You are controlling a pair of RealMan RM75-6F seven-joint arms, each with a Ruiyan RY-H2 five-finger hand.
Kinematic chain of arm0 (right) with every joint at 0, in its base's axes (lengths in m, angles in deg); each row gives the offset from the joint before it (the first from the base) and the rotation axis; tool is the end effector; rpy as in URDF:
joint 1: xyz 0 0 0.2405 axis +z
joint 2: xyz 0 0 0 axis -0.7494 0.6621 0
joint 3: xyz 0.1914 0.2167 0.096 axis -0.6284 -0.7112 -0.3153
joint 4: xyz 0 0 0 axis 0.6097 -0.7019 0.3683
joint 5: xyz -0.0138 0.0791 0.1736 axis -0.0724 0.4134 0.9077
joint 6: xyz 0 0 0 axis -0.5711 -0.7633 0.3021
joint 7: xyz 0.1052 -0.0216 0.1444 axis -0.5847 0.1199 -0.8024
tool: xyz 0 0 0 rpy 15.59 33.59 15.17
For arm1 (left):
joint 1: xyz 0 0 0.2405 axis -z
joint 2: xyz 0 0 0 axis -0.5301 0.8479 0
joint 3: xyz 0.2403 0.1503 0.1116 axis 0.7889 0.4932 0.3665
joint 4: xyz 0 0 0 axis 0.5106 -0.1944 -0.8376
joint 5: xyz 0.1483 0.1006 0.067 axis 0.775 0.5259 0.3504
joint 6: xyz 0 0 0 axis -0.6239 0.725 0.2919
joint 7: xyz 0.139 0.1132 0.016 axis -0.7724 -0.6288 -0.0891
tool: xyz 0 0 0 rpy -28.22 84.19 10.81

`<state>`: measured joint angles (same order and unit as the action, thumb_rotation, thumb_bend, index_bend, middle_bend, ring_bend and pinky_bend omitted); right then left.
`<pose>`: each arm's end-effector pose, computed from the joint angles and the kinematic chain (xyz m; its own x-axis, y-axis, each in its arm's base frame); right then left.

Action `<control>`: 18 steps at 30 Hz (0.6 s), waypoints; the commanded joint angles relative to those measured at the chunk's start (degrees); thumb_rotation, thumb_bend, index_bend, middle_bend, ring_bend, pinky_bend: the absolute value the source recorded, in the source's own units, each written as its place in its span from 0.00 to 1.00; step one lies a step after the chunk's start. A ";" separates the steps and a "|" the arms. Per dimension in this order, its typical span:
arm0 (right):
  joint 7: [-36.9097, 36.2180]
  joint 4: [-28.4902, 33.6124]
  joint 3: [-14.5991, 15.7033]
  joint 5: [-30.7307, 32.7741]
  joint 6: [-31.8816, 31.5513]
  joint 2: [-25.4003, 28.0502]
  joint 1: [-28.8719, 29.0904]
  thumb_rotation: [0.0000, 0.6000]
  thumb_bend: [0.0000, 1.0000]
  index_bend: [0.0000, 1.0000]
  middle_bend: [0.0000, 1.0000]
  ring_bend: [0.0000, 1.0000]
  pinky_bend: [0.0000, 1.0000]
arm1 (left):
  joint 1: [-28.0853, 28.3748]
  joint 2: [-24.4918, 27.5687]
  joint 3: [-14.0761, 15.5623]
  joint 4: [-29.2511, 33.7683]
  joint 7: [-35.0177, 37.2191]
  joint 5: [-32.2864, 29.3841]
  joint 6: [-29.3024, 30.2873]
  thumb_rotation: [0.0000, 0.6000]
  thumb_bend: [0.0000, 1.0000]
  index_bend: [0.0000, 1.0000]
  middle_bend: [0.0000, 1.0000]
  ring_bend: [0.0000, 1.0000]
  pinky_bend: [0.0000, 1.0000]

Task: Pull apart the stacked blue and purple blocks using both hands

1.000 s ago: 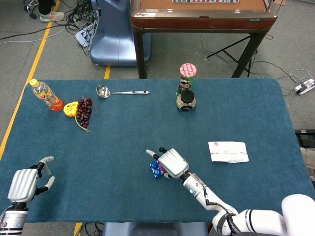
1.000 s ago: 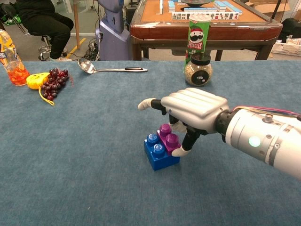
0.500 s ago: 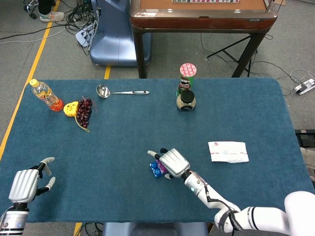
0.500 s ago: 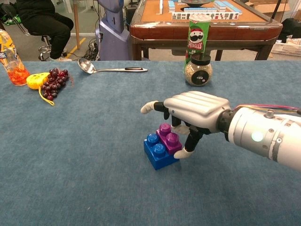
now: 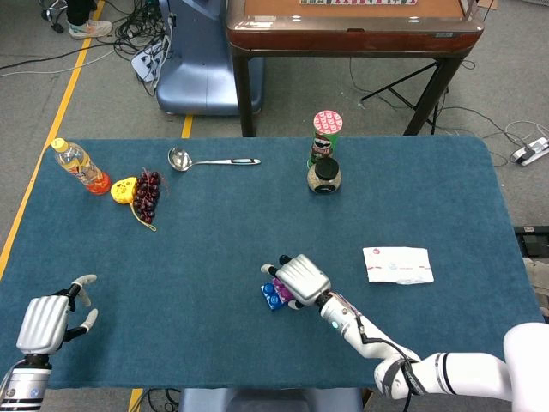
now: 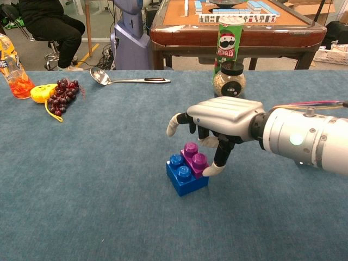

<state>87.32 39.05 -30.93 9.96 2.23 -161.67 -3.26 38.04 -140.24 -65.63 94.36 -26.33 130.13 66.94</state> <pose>-0.1162 -0.3483 -0.0560 0.5911 -0.3279 0.7370 -0.7257 -0.6150 0.3085 -0.3411 0.2203 0.1402 0.3825 0.0646 0.9217 0.9239 -0.0201 -0.3821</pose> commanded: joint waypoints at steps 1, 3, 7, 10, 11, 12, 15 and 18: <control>3.30 1.77 -0.03 3.98 -0.14 1.16 1.73 1.00 0.00 0.26 1.00 0.99 1.00 | 0.03 -0.01 0.00 0.06 -0.08 0.02 -0.03 1.00 0.33 0.30 0.52 0.58 0.81; 4.57 2.22 0.02 5.93 -0.53 1.30 2.48 1.00 0.00 0.26 1.00 0.99 1.00 | 0.05 -0.06 0.02 0.12 -0.15 0.05 -0.05 1.00 0.33 0.30 0.52 0.58 0.81; 6.31 2.55 0.47 8.93 -1.26 1.33 3.67 1.00 0.00 0.26 1.00 0.99 1.00 | 0.04 -0.12 0.09 0.16 -0.23 0.11 -0.04 1.00 0.33 0.30 0.52 0.58 0.81; 7.30 2.59 0.81 10.82 -1.80 1.28 4.55 1.00 0.00 0.26 1.00 0.99 1.00 | 0.03 -0.14 0.10 0.15 -0.25 0.05 -0.08 1.00 0.33 0.30 0.52 0.58 0.81; 7.53 2.59 0.91 11.31 -1.92 1.24 4.80 1.00 0.00 0.26 1.00 0.99 1.00 | 0.03 -0.14 0.11 0.16 -0.26 0.05 -0.08 1.00 0.33 0.30 0.52 0.58 0.81; 7.71 2.57 1.03 11.78 -1.98 1.21 5.06 1.00 0.00 0.26 1.00 0.99 1.00 | 0.02 -0.15 0.11 0.15 -0.29 0.05 -0.07 1.00 0.33 0.30 0.52 0.58 0.81; 8.07 2.47 1.46 13.21 -2.15 1.13 5.90 1.00 0.00 0.26 1.00 0.99 1.00 | -0.06 -0.15 0.19 0.17 -0.40 0.07 0.00 1.00 0.33 0.30 0.52 0.58 0.81; 8.11 2.30 1.81 14.00 -2.28 0.99 6.47 1.00 0.00 0.26 1.00 0.99 1.00 | -0.07 -0.09 0.23 0.19 -0.41 0.05 -0.04 1.00 0.33 0.30 0.52 0.58 0.81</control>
<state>95.40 41.41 -29.22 23.87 0.01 -160.63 3.12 37.98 -140.33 -65.40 94.55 -26.75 130.19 66.90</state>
